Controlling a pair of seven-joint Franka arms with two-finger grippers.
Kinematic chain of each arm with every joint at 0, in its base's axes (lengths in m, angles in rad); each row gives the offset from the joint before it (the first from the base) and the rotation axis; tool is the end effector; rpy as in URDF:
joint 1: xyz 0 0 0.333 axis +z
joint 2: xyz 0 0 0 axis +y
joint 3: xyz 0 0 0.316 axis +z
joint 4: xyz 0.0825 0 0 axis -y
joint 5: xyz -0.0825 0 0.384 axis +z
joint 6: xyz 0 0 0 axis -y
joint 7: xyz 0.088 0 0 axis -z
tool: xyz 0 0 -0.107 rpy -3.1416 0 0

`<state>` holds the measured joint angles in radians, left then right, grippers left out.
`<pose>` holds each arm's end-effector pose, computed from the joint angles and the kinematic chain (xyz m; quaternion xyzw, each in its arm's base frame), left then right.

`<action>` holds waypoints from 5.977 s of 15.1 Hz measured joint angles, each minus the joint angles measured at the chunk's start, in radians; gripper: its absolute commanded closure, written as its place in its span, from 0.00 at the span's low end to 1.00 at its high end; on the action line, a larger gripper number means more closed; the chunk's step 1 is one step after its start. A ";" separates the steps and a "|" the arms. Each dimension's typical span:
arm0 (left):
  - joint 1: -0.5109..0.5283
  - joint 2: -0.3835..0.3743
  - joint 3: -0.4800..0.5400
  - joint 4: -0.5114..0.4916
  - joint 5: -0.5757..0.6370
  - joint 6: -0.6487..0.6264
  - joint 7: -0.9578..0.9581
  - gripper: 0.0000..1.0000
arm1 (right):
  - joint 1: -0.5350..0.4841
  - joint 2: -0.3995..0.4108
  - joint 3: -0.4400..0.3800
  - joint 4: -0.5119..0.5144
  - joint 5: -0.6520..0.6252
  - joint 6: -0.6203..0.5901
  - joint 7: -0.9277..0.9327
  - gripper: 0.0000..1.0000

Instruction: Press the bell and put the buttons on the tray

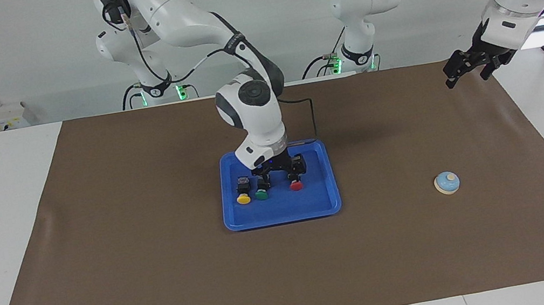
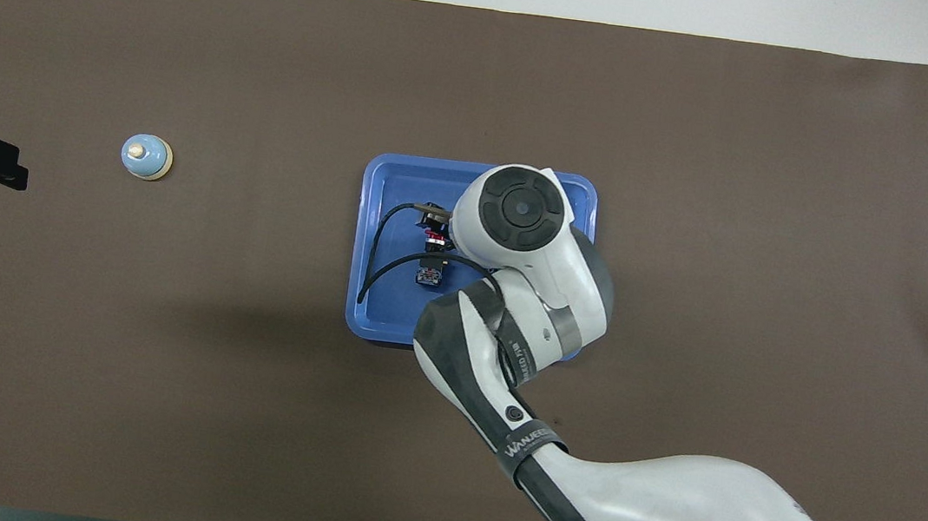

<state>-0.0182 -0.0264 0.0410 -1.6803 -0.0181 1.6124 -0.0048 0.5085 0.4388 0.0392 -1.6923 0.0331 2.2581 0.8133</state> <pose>0.5470 0.0109 0.5909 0.9996 0.0143 -0.0207 0.0098 0.5806 0.3518 0.3551 -0.9873 0.1440 -0.0358 0.0568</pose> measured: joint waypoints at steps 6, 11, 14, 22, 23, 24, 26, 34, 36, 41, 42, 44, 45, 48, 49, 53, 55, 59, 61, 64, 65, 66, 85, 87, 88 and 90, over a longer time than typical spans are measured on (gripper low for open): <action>0.000 0.000 0.000 0.000 0.000 0.000 0.000 0.00 | -0.200 -0.149 0.000 0.000 0.000 -0.214 -0.177 0.00; 0.000 0.000 0.000 0.000 0.000 0.000 0.000 0.00 | -0.374 -0.207 -0.002 0.001 0.000 -0.376 -0.563 0.00; 0.000 0.000 0.000 0.000 0.000 0.000 0.000 0.00 | -0.450 -0.271 -0.004 0.003 0.000 -0.471 -0.704 0.00; 0.000 0.000 0.000 0.000 0.000 0.000 0.000 0.00 | -0.513 -0.490 -0.005 0.004 -0.039 -0.712 -0.812 0.00; 0.000 0.000 0.000 0.000 0.000 0.000 0.000 0.00 | -0.526 -0.503 -0.005 0.003 -0.042 -0.718 -0.826 0.00; 0.000 0.000 0.000 0.000 0.000 0.000 0.000 0.00 | -0.538 -0.509 -0.005 0.002 -0.042 -0.719 -0.835 0.00; 0.000 0.000 0.000 0.000 0.000 0.000 0.000 0.00 | -0.549 -0.507 -0.005 -0.003 -0.042 -0.719 -0.838 0.00; 0.000 0.000 0.000 0.000 0.000 0.000 0.000 0.00 | -0.550 -0.507 -0.005 -0.007 -0.042 -0.714 -0.838 0.00; 0.000 0.000 0.000 0.000 0.000 0.000 0.000 0.00 | -0.550 -0.507 -0.005 -0.007 -0.042 -0.714 -0.838 0.00; 0.000 0.000 0.000 0.000 0.000 0.000 0.000 0.00 | -0.550 -0.507 -0.005 -0.007 -0.042 -0.715 -0.838 0.00; 0.000 0.000 -0.001 0.000 0.000 0.000 0.000 0.00 | -0.550 -0.507 -0.005 -0.007 -0.042 -0.715 -0.838 0.00; -0.001 0.000 -0.007 0.000 0.000 0.000 0.000 0.00 | -0.550 -0.507 -0.005 -0.007 -0.042 -0.715 -0.838 0.00; -0.002 0.000 -0.008 0.000 0.000 0.000 0.000 0.00 | -0.550 -0.507 -0.005 -0.007 -0.042 -0.715 -0.838 0.00; -0.001 0.000 -0.006 0.000 0.000 0.000 -0.002 0.40 | -0.550 -0.507 -0.005 -0.007 -0.042 -0.715 -0.838 0.00; 0.000 -0.001 -0.004 -0.001 0.000 0.002 -0.002 0.99 | -0.550 -0.507 -0.005 -0.007 -0.042 -0.715 -0.838 0.00; 0.008 -0.012 0.003 -0.036 0.000 0.004 -0.002 1.00 | -0.550 -0.507 -0.005 -0.007 -0.042 -0.715 -0.838 0.00; 0.021 -0.019 0.005 -0.076 0.000 0.039 -0.001 1.00 | -0.550 -0.507 -0.005 -0.007 -0.042 -0.715 -0.838 0.00; 0.030 0.024 0.005 -0.165 0.000 0.207 0.000 1.00 | -0.550 -0.507 -0.005 -0.007 -0.042 -0.715 -0.838 0.00; 0.030 0.101 0.003 -0.166 0.000 0.310 0.000 1.00 | -0.550 -0.507 -0.005 -0.007 -0.042 -0.715 -0.838 0.00; 0.026 0.221 0.000 -0.147 0.000 0.449 0.000 1.00 | -0.550 -0.507 -0.005 -0.007 -0.042 -0.715 -0.838 0.00; 0.023 0.256 -0.002 -0.126 0.000 0.469 0.000 1.00 | -0.550 -0.507 -0.005 -0.007 -0.042 -0.715 -0.838 0.00; 0.020 0.288 -0.006 -0.101 0.000 0.480 0.000 1.00 | -0.550 -0.507 -0.005 -0.007 -0.042 -0.715 -0.838 0.00; -0.014 0.410 0.003 -0.071 0.000 0.531 -0.022 1.00 | -0.550 -0.507 -0.005 -0.007 -0.042 -0.715 -0.838 0.00; -0.014 0.410 0.003 -0.080 0.000 0.534 -0.023 1.00 | -0.550 -0.507 -0.005 -0.007 -0.042 -0.715 -0.838 0.00; -0.014 0.410 0.003 -0.086 0.000 0.540 -0.023 1.00 | -0.550 -0.507 -0.005 -0.007 -0.042 -0.715 -0.838 0.00; -0.014 0.411 0.003 -0.099 0.000 0.566 -0.024 1.00 | -0.550 -0.507 -0.005 -0.007 -0.042 -0.715 -0.838 0.00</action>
<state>-0.0324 0.3844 0.0442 -1.7796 -0.0176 2.1783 -0.0287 -0.0414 -0.0679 0.0340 -1.6992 -0.0094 1.5433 -0.0242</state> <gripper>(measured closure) 0.991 0.000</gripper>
